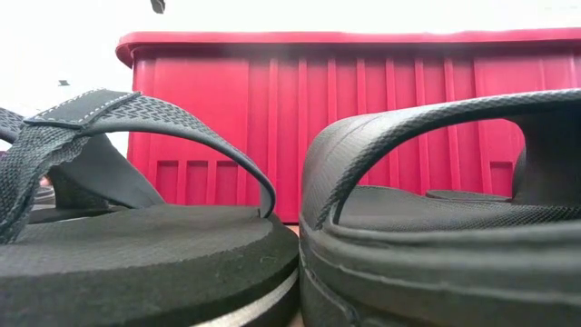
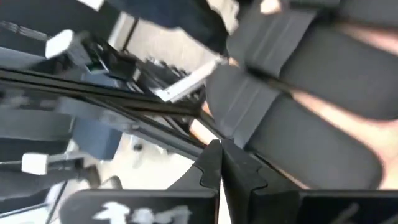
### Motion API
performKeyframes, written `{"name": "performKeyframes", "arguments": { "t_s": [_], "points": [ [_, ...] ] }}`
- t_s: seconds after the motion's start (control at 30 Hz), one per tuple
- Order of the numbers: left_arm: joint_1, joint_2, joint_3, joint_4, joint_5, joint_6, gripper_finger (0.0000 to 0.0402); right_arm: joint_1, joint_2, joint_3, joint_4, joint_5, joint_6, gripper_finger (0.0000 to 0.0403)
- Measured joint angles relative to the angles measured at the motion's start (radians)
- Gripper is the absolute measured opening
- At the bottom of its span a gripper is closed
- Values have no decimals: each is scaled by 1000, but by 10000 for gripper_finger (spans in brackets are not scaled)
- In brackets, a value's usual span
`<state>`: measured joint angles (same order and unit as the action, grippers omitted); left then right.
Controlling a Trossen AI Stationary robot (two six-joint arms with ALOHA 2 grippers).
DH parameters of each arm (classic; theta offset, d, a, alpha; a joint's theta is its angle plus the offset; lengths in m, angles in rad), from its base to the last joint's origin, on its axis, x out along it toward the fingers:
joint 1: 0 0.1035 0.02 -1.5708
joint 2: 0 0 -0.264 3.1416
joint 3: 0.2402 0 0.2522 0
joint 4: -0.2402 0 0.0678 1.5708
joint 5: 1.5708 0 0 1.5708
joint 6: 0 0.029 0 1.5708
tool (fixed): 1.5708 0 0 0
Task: Pick and place slides into bin
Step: Put the slide into the bin
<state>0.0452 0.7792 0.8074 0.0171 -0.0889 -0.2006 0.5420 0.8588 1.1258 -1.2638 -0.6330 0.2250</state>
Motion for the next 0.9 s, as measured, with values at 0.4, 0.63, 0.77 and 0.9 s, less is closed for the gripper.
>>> {"name": "performKeyframes", "arguments": {
  "t_s": [0.4, 0.63, 0.77, 0.9],
  "points": [
    [0, 0, 0, -29, 0, 50, 26, 228, 6, -348, 537, 112, 248, 0],
    [0, 0, 0, -96, 0, 66, 26, 239, 6, -540, 760, 23, 419, 7],
    [0, 0, 0, -105, 1, 64, 26, 239, 6, -591, 795, 4, 549, 43],
    [0, 0, 0, -105, 9, 63, 26, 239, 5, -595, 791, 50, 568, 104]
  ]
}}
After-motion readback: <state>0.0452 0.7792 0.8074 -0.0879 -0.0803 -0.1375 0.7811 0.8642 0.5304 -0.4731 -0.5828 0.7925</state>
